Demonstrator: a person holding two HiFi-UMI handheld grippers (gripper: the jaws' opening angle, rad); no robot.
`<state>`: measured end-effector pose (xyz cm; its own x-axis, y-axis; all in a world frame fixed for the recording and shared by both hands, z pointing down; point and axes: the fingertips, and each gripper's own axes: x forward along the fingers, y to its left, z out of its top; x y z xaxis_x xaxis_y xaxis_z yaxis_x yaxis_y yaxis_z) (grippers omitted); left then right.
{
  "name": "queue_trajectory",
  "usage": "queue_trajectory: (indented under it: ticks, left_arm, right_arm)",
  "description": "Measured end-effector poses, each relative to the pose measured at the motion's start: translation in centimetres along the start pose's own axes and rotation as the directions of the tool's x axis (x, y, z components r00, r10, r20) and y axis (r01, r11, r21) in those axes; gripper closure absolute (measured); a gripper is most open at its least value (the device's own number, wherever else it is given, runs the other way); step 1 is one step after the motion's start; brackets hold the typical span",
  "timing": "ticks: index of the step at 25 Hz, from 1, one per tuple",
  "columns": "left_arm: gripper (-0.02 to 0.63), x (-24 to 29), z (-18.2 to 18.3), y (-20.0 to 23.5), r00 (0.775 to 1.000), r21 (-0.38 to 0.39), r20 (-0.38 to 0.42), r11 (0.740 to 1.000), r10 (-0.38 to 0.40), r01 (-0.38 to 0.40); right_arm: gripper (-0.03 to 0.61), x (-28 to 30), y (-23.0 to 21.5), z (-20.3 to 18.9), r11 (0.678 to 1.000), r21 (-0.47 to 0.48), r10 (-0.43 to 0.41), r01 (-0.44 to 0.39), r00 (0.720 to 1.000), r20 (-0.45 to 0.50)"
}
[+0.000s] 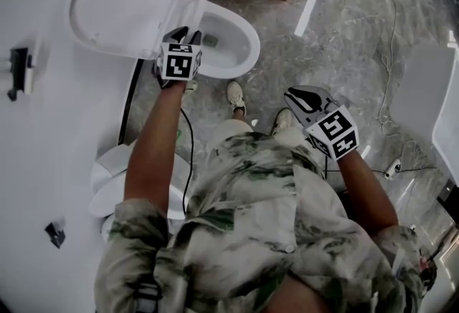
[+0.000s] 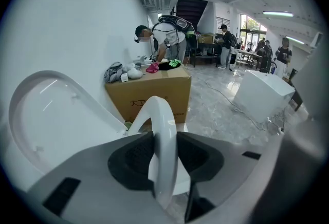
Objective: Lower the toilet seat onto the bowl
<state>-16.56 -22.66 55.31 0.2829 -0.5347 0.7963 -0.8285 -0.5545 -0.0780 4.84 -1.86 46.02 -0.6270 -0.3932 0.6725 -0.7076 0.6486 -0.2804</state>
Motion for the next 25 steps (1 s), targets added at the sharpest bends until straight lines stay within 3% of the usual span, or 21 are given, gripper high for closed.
queue_trajectory:
  ticks: [25]
  left_arm:
    - [0.454, 3.6, -2.3, -6.4, 0.996, -0.009, -0.077, 0.999, -0.039, 0.038]
  right_arm:
    - [0.508, -1.0, -2.5, -3.5, 0.998, 0.058, 0.007, -0.005, 1.0, -0.02]
